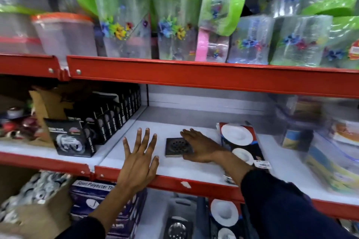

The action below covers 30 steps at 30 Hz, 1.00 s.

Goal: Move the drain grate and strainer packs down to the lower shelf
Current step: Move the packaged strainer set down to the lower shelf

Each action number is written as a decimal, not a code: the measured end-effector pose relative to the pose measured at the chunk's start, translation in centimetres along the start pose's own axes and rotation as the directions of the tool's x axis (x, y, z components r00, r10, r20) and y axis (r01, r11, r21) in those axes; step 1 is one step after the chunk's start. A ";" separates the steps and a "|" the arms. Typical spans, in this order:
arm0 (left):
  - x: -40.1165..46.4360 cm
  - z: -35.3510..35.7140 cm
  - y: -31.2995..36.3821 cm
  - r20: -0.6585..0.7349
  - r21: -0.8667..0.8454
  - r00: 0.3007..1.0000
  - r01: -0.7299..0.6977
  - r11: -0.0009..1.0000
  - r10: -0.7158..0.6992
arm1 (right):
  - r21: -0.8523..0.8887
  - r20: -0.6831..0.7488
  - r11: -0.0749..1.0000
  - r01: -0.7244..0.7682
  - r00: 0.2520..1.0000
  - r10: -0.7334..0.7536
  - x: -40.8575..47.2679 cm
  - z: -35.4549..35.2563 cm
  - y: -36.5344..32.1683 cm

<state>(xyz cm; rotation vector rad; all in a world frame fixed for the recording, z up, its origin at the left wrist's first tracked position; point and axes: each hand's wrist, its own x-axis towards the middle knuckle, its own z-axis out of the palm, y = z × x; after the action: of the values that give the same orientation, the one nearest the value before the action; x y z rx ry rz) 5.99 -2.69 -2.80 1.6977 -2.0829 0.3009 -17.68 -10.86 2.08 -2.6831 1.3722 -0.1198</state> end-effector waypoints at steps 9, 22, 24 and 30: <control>0.2 1.0 -1.7 -0.005 -0.055 1.000 -0.003 0.998 0.003 | -0.029 0.197 1.000 -0.007 0.980 0.013 5.0 -0.2 0.9; -0.1 1.2 -1.9 -0.026 -0.108 0.999 0.018 0.994 -0.021 | -0.081 -0.266 0.996 0.039 0.962 -0.060 -5.9 -2.4 -3.5; 0.1 0.9 -1.9 -0.013 -0.099 1.000 0.027 0.995 -0.028 | -0.073 -0.316 0.992 0.103 0.941 -0.121 -8.9 -1.8 -4.9; -0.3 1.3 -1.7 -0.012 -0.125 1.000 0.024 0.992 -0.026 | -0.107 -0.243 0.947 0.303 0.916 -0.320 -13.8 4.5 -5.9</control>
<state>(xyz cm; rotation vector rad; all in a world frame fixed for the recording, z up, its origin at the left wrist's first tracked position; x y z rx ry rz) 7.44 -3.32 -4.24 1.6421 -2.0252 0.1699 -20.47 4.11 -1.73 -3.0108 1.0021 -0.4775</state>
